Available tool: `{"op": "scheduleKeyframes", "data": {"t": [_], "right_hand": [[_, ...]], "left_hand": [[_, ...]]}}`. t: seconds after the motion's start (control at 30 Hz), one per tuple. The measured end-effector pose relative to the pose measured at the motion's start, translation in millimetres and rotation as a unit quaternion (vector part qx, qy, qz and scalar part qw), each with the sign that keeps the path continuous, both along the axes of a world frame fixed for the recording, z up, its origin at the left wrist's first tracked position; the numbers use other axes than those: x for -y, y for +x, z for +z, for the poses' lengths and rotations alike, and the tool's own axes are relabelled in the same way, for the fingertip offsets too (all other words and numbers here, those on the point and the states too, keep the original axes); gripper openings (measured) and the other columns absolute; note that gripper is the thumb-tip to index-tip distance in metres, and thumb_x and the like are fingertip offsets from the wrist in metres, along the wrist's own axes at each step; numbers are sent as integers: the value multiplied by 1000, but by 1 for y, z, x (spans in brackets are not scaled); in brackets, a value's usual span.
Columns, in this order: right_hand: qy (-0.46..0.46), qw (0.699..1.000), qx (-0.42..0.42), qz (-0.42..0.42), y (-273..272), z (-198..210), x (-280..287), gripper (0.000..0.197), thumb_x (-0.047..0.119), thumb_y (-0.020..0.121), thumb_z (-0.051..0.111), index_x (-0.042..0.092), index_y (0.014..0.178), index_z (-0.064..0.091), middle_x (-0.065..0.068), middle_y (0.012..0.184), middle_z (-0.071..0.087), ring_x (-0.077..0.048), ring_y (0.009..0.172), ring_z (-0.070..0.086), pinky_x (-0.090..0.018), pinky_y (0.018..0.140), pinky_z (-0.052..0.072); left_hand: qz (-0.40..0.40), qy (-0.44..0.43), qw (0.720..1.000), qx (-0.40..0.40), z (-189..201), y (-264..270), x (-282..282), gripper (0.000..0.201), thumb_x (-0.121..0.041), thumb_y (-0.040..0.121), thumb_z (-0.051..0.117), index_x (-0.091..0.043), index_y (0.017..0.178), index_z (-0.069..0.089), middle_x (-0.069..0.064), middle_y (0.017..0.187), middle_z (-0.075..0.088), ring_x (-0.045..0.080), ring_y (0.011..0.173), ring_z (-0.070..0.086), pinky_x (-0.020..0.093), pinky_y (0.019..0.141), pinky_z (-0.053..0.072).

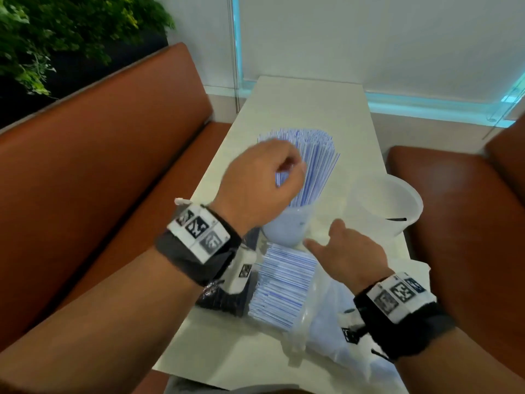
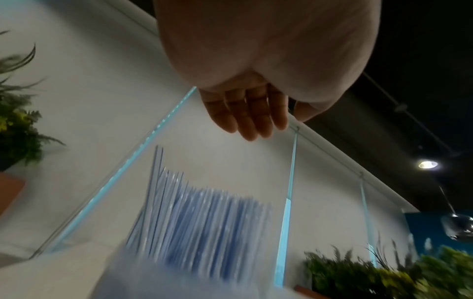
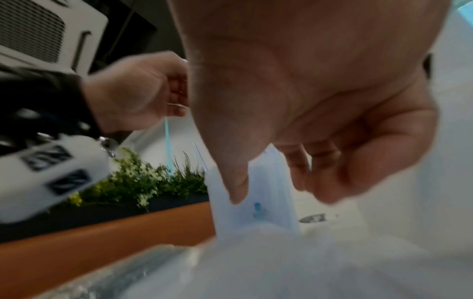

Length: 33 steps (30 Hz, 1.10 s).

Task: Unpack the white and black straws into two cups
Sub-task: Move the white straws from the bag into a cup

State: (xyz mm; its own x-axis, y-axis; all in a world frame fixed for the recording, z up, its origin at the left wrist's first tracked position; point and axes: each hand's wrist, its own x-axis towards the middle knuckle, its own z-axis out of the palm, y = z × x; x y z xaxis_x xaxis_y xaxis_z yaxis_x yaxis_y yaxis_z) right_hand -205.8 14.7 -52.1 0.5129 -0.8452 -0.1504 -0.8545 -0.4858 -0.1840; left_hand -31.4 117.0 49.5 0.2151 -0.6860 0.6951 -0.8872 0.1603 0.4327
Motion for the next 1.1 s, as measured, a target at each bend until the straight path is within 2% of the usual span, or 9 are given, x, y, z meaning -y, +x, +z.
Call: {"op": "scheduleKeyframes", "data": {"t": [0.07,0.13,0.27,0.4,0.7,0.77,0.83,0.97,1.1], "right_hand": [[39,998,-55,-18,-4,-10,2,65,82,78,45,21,103,45,3,86,54,-27,87,63,-36,67,40],[60,996,-60,-7,-6,-19,0,51,70,81,55,20,93,55,2,91,64,-25,83,61,-32,66,41],[82,997,-13,-2,-9,-24,0,16,33,89,55,21,83,48,-4,103,66,-26,88,58,-30,70,40],[99,995,29,5,-9,-21,-1,14,29,92,52,19,83,48,-2,91,56,-25,87,56,-31,73,41],[98,992,73,22,-13,-18,-2,24,30,92,50,19,71,45,3,76,51,-23,76,54,-32,65,36],[92,992,79,23,-13,-17,-3,22,35,91,51,18,77,50,4,79,56,-23,78,56,-33,64,38],[85,992,93,14,-16,-15,-5,21,41,91,52,20,96,53,6,87,61,-23,86,60,-34,69,42],[78,988,133,19,-20,-15,-3,38,39,92,54,31,127,42,8,84,59,-19,83,60,-36,72,45],[93,984,149,12,-16,-15,0,30,31,93,47,35,122,47,8,82,60,-13,78,59,-34,65,43]], "left_hand": [[-19,121,992,7,-25,-14,-9,19,-36,95,50,-24,85,61,-9,78,58,10,70,54,29,63,44],[-40,286,957,37,-54,-24,-11,21,-41,97,47,-29,88,61,-11,82,58,8,73,55,32,65,47],[-86,466,875,97,-104,-34,-7,37,-41,99,53,-20,128,62,0,124,57,21,112,55,39,90,49],[-103,491,854,138,-128,-48,3,51,-43,95,59,-11,135,55,4,129,53,26,117,52,42,91,49],[-86,533,824,171,-139,-66,18,38,-33,96,57,-9,125,57,10,119,57,31,106,57,37,78,45],[-83,532,824,178,-138,-68,19,32,-26,95,56,-9,121,59,10,118,59,31,102,60,36,76,46],[-71,525,823,203,-136,-67,20,29,-22,96,54,-10,122,60,9,116,60,29,100,61,36,73,49],[-44,491,832,254,-127,-55,16,27,-19,96,54,-15,121,60,5,109,59,26,98,59,35,64,39],[-16,489,826,281,-114,-28,2,19,-9,94,52,-15,112,54,4,92,64,28,81,64,35,61,42]]}}
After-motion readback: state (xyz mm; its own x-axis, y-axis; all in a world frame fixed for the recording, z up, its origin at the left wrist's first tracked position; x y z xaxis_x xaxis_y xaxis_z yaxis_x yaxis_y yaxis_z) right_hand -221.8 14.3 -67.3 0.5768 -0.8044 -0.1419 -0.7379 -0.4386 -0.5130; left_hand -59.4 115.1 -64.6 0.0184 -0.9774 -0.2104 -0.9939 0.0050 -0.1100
